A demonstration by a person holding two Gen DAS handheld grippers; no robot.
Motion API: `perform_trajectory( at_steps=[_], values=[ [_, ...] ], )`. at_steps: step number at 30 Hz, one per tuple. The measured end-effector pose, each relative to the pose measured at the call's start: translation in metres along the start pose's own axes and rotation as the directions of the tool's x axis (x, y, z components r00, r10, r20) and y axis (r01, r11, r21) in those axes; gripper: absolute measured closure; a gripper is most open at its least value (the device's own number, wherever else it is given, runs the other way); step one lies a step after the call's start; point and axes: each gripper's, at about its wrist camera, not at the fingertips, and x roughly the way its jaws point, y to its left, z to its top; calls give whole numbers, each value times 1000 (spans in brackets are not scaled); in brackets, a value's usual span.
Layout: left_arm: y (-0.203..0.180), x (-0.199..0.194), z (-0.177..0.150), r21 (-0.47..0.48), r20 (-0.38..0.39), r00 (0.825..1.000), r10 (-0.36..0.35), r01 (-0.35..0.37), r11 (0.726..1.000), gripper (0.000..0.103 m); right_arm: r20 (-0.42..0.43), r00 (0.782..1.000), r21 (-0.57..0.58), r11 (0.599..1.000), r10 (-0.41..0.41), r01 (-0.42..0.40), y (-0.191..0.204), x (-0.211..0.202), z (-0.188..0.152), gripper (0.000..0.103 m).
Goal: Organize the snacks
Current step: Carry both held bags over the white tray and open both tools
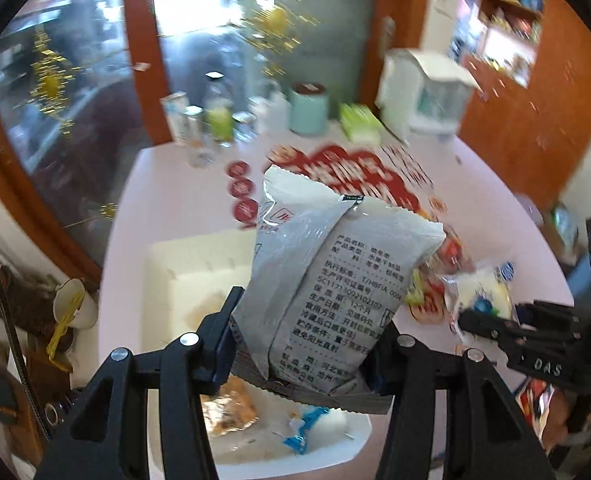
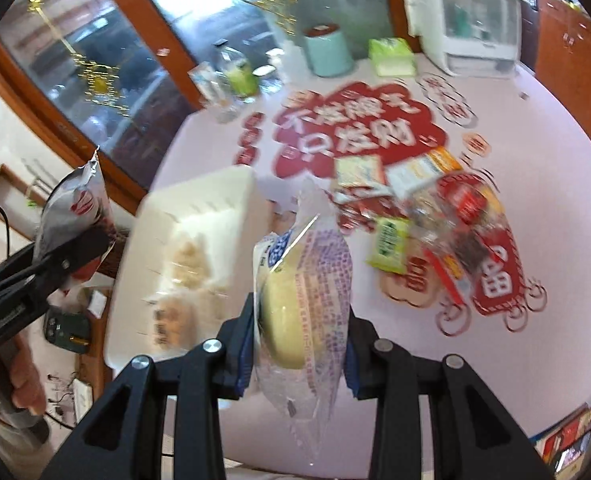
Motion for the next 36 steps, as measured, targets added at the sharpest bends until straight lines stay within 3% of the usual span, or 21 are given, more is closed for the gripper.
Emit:
perform_trajectory(
  at_steps=[8,16,24,36],
  values=[
    [55,-23,12,-127,79,994,81,-70,989,52,68,997,-136,990,40,-31,69,-15,22,67],
    [71,-27,13,-170,100,990,103,-85,982,51,147,988,-224,974,49,-15,114,-25,47,67],
    [73,-11,18,-175,85,987,139,-122,977,51,197,980,-248,969,35,15,138,-20,75,67],
    [81,35,23,-195,2,991,135,-132,972,51,169,985,-239,969,-20,61,144,21,95,66]
  ],
)
